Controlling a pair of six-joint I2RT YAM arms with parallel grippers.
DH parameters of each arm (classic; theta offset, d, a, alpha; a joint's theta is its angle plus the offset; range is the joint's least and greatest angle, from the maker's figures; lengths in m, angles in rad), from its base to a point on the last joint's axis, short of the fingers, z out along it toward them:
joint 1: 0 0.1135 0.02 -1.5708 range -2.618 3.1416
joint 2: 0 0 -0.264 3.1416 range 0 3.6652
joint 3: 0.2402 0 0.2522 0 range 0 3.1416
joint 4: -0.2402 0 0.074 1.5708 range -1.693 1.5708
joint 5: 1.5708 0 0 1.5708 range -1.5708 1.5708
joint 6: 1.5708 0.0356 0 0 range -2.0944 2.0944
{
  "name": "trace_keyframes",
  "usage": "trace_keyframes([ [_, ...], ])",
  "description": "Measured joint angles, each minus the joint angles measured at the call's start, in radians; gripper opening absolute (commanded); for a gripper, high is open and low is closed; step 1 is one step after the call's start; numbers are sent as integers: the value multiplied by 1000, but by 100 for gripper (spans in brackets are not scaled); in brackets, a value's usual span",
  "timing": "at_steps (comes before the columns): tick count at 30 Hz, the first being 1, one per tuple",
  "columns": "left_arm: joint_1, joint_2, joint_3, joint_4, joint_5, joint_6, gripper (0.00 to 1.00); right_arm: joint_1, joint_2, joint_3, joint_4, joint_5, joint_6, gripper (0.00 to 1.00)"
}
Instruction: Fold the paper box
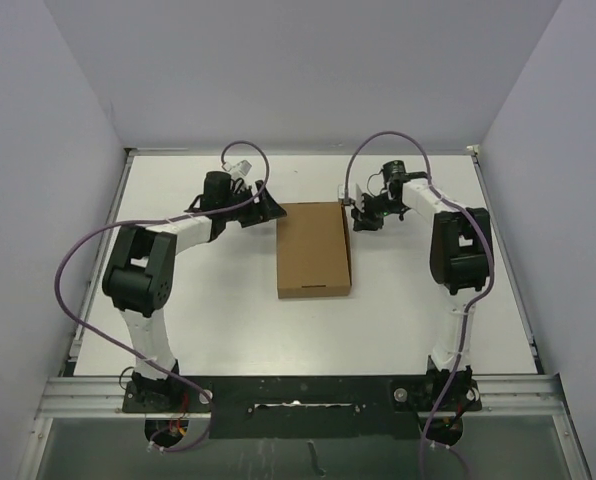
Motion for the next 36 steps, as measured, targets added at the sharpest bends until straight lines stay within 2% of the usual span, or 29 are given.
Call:
trace_keyframes([
  [3,-3,105,70,-7,35,-2,53,50,57,51,2,23,-18,11],
  [7,-13,163,98,-21,34,9,52,127,84,100,-19,71,-6,10],
  [12,-20,161,96,-20,15,22,56,130,84,106,-34,101,26,12],
  [18,-11,151,68,-23,48,32,67,73,83,102,-37,69,5,16],
  [26,7,151,107,-105,88,36,68,11,93,142,-44,64,-13,17],
  [30,7,153,183,-131,96,42,65,38,139,262,-41,63,-12,16],
  [36,8,200,282,-163,105,66,53,89,209,348,-46,102,-33,12],
])
